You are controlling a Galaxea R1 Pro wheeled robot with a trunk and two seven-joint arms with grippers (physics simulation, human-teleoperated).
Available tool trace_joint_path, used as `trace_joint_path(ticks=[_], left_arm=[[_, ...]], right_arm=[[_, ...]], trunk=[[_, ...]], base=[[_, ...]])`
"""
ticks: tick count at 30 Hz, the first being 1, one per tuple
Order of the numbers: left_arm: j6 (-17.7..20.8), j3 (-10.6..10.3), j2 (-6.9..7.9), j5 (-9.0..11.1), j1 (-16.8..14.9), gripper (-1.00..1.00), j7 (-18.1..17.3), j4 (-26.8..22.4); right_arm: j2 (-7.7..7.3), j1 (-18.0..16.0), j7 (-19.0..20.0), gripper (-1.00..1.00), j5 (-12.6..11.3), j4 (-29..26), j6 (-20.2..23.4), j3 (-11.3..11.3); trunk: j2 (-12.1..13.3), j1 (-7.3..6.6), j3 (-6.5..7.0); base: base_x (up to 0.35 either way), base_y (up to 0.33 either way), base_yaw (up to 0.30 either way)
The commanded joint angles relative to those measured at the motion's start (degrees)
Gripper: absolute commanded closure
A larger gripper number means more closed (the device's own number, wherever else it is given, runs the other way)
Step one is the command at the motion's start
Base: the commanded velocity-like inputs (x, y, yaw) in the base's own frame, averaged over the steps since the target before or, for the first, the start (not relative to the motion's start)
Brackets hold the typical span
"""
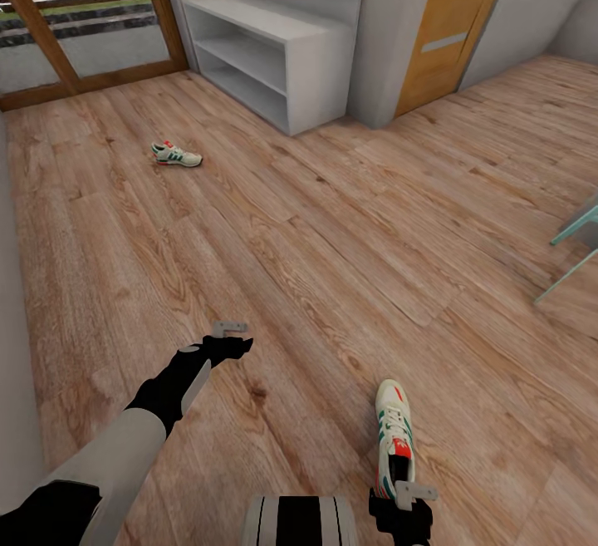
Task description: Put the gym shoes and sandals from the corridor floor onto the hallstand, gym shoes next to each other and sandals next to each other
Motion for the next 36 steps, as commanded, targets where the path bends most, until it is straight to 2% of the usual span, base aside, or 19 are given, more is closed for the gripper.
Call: trace_joint_path(ticks=[1,14,15,36], left_arm=[[0.4,-0.1,0.02,0.6,0.0,-1.0,0.0,-0.1],[0.4,-0.1,0.06,0.6,0.0,-1.0,0.0,0.0],[0.4,-0.1,0.05,0.6,0.0,-1.0,0.0,0.0],[0.3,-0.1,0.09,0.4,0.0,-1.0,0.0,0.0]], right_arm=[[0.02,0.0,-0.2,-1.0,0.0,0.0,-0.2,0.0],[0.02,0.0,-0.2,-1.0,0.0,0.0,-0.2,0.0],[0.02,0.0,-0.2,1.0,0.0,0.0,-0.2,0.0],[0.02,0.0,-0.2,1.0,0.0,0.0,-0.2,0.0]], trunk=[[0.0,-0.01,-0.03],[0.0,-0.01,-0.03],[0.0,-0.01,-0.03],[0.0,-0.01,-0.03]], base=[[0.003,0.0,0.0],[0.001,0.0,0.0],[0.0,0.0,0.0],[0.0,0.0,0.0]])
